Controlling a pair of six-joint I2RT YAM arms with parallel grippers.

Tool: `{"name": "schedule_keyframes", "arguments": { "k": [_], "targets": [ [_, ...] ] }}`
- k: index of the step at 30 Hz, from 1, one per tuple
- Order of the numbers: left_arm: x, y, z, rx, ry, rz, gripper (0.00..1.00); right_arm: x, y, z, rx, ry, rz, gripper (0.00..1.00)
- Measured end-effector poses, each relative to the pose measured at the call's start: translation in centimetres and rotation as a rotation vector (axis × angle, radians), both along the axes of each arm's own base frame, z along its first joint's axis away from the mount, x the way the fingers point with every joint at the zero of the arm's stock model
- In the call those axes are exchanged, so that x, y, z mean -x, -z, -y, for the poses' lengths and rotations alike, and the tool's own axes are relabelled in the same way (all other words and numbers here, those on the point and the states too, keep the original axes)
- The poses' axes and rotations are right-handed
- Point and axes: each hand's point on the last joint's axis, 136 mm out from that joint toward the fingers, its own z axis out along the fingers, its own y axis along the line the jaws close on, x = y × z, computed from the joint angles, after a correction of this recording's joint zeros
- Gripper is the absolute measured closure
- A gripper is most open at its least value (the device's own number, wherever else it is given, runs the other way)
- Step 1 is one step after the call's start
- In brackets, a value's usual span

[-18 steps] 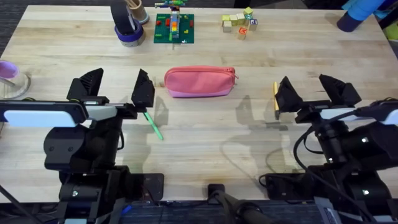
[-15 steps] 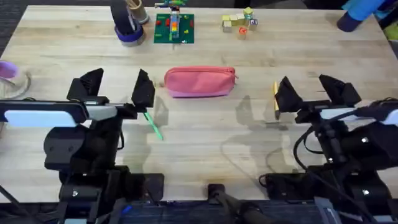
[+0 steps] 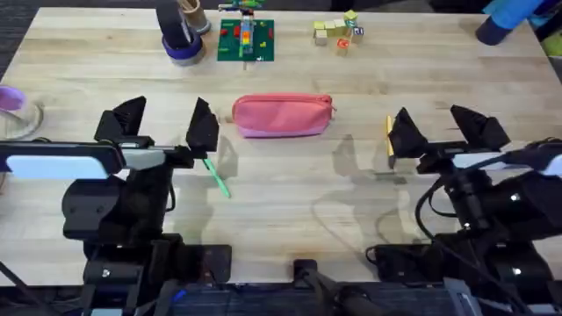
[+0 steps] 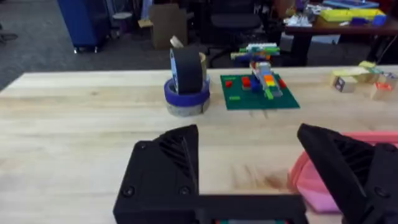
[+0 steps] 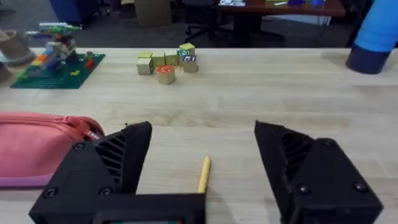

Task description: Unzip the bag, pick up the pens from the table one at a time and place them inside, then zip the bag closed.

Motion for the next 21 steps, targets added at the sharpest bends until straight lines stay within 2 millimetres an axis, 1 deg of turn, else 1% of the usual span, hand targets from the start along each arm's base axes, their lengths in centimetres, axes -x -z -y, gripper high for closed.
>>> {"name": "schedule_keyframes", "arguments": {
  "k": [4,6,7,8,11,13,16,18,21],
  "targets": [
    [0.2,1.3,0.0,0.000,0.000,-0.074,0.007,0.4,0.2,0.0,-0.036,0.004,-0.052,0.005],
    [0.6,1.2,0.0,0.000,0.000,-0.115,0.007,0.9,0.3,0.0,-0.045,0.008,-0.114,0.005],
    [0.8,0.6,0.0,0.001,0.000,-0.127,0.007,1.1,0.0,0.0,-0.049,0.009,-0.139,0.005],
    [1.4,-3.0,0.0,0.000,0.000,-0.137,0.007,1.6,-2.5,0.0,-0.059,0.012,-0.188,0.005],
    [1.8,-6.2,0.2,0.000,0.009,-0.175,0.007,1.8,-5.5,0.0,-0.062,0.014,-0.228,0.005],
    [1.9,-7.5,0.4,0.001,0.023,-0.233,0.007,1.6,-7.6,0.0,-0.062,0.015,-0.263,0.005],
    [1.4,-8.9,0.8,0.005,0.045,-0.339,0.008,1.3,-10.0,0.0,-0.064,0.018,-0.325,0.005],
    [0.9,-9.7,1.0,0.010,0.060,-0.410,0.007,0.8,-11.3,0.0,-0.064,0.019,-0.365,0.005],
    [0.0,-10.8,1.6,0.013,0.097,-0.495,0.007,0.3,-12.6,-0.1,-0.064,0.017,-0.425,0.005]
  ]
}}
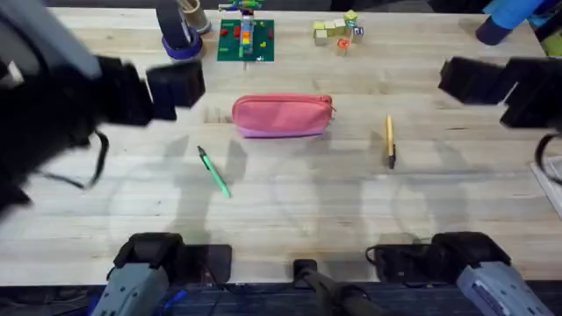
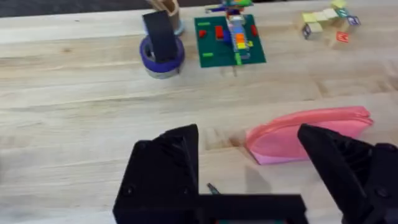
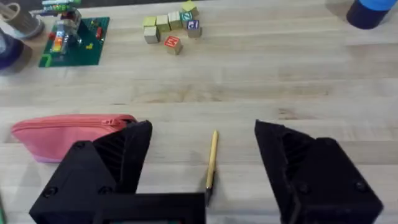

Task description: Unzip the bag, pick up the pens from the table one at a time and place them inside, then zip the bag closed.

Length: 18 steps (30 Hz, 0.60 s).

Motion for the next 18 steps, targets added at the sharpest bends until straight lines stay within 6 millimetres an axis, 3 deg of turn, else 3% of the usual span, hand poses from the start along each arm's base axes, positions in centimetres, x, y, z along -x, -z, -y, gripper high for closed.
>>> {"name": "schedule_keyframes", "arguments": {
  "k": [6,9,14,18],
  "targets": [
    [-2.2,-2.2,1.2,0.029,0.066,-0.063,0.007,-1.1,-1.1,0.0,0.000,0.000,-0.071,0.005],
    [-2.8,-2.3,1.5,0.037,0.083,-0.074,0.007,-1.4,-1.0,0.0,0.000,0.000,-0.085,0.005],
    [-2.4,-1.6,2.1,0.041,0.122,-0.107,0.007,-1.4,-0.9,0.0,0.000,0.000,-0.089,0.005],
    [-1.2,-0.6,3.4,-0.034,0.266,-0.140,0.008,-1.4,-0.9,0.0,0.000,0.000,-0.086,0.005]
  ]
}}
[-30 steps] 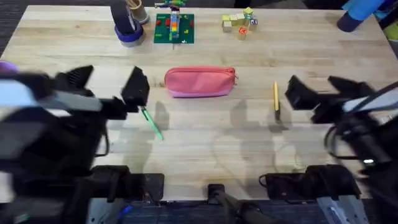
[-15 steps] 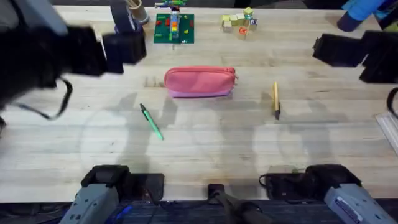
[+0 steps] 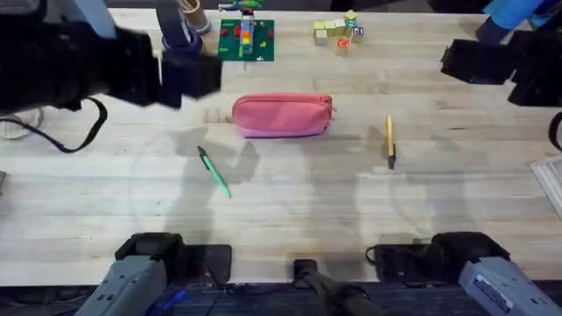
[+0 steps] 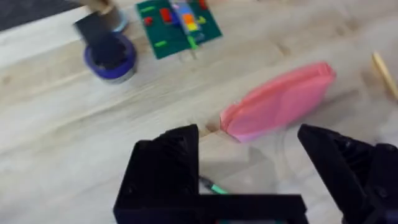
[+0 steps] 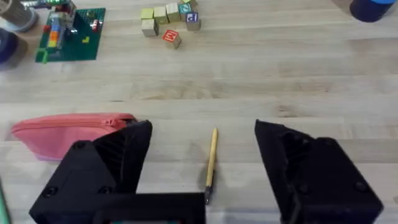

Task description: Unzip the bag, pick up the pens from the table one at a time and place them inside, then zip the bag closed.

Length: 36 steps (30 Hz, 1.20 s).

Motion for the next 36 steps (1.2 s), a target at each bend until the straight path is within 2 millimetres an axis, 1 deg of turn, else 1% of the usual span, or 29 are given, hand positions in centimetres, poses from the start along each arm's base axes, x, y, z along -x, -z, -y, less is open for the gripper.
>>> {"name": "schedule_keyframes", "arguments": {
  "k": [1,2,5,8,16,20,24,26,29,33,36],
  "targets": [
    [0.2,0.2,0.3,-0.023,0.041,-0.001,0.007,-0.1,-0.1,0.0,0.000,0.000,0.004,0.005],
    [0.6,1.3,0.9,-0.108,0.172,-0.010,0.007,-0.5,-0.8,0.0,0.000,0.000,0.040,0.005],
    [0.1,2.5,1.2,-0.193,0.287,-0.015,0.007,-1.1,-1.8,0.0,0.000,0.000,0.084,0.005],
    [-0.6,3.8,1.4,-0.242,0.365,-0.035,0.007,-1.5,-2.5,0.0,0.000,0.000,0.117,0.005],
    [-1.7,6.3,1.9,-0.283,0.491,-0.082,0.007,-1.5,-2.5,0.0,0.000,0.000,0.119,0.005],
    [-1.6,7.7,2.0,-0.369,0.633,-0.076,0.007,-1.5,-2.5,0.0,0.000,0.000,0.119,0.005],
    [-2.3,9.1,2.2,-0.432,0.796,-0.031,0.007,-1.5,-2.5,0.0,0.000,0.000,0.119,0.006],
    [-2.8,9.8,2.1,-0.431,0.857,-0.005,0.007,-1.5,-2.5,0.0,0.000,0.000,0.119,0.006],
    [-3.3,10.3,2.1,-0.385,0.919,0.040,0.009,-1.5,-2.5,0.0,0.000,0.000,0.119,0.005],
    [-4.0,10.6,2.0,-0.304,0.951,0.099,0.007,-1.5,-2.5,0.0,0.000,0.000,0.119,0.005],
    [-4.5,11.3,2.0,-0.261,0.965,0.109,0.007,-1.5,-2.5,0.0,0.000,0.000,0.119,0.005]
  ]
}}
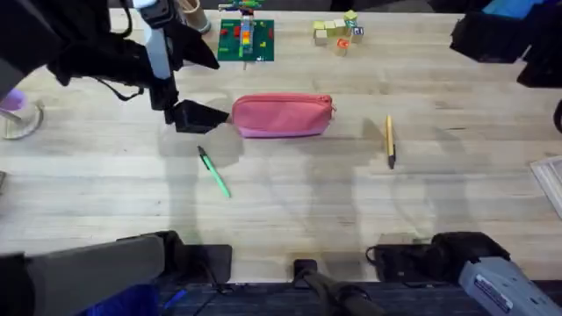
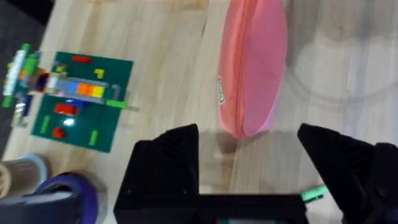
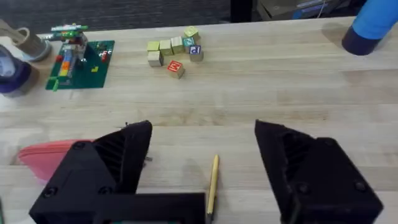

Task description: Unzip the bag, pick up the pens from the table one at a time and place them inside, then zip the bag closed.

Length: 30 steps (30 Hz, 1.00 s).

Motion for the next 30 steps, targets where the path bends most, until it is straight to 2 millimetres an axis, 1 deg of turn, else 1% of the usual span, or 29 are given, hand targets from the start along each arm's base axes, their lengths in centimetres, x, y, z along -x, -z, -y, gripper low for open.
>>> {"name": "schedule_keyframes", "arguments": {
  "k": [8,16,19,23,26,30],
  "targets": [
    [-0.2,2.7,0.4,0.052,0.023,-0.104,0.007,0.0,0.0,0.0,0.000,0.000,0.000,0.005],
    [-1.3,4.6,0.4,0.068,0.030,-0.130,0.008,0.0,0.0,0.0,0.000,0.000,-0.001,0.005],
    [-1.4,5.5,0.7,0.093,0.034,-0.163,0.008,0.0,0.1,0.0,0.000,0.000,-0.003,0.005],
    [-2.0,6.7,1.5,0.127,0.055,-0.179,0.007,-0.2,0.7,0.0,0.000,0.000,-0.031,0.005],
    [-2.4,7.1,2.2,0.165,0.073,-0.179,0.008,-0.6,1.4,0.0,0.000,0.000,-0.058,0.005],
    [-2.5,7.0,2.8,0.190,0.086,-0.169,0.007,-1.0,2.0,0.0,0.000,0.000,-0.080,0.005]
  ]
}}
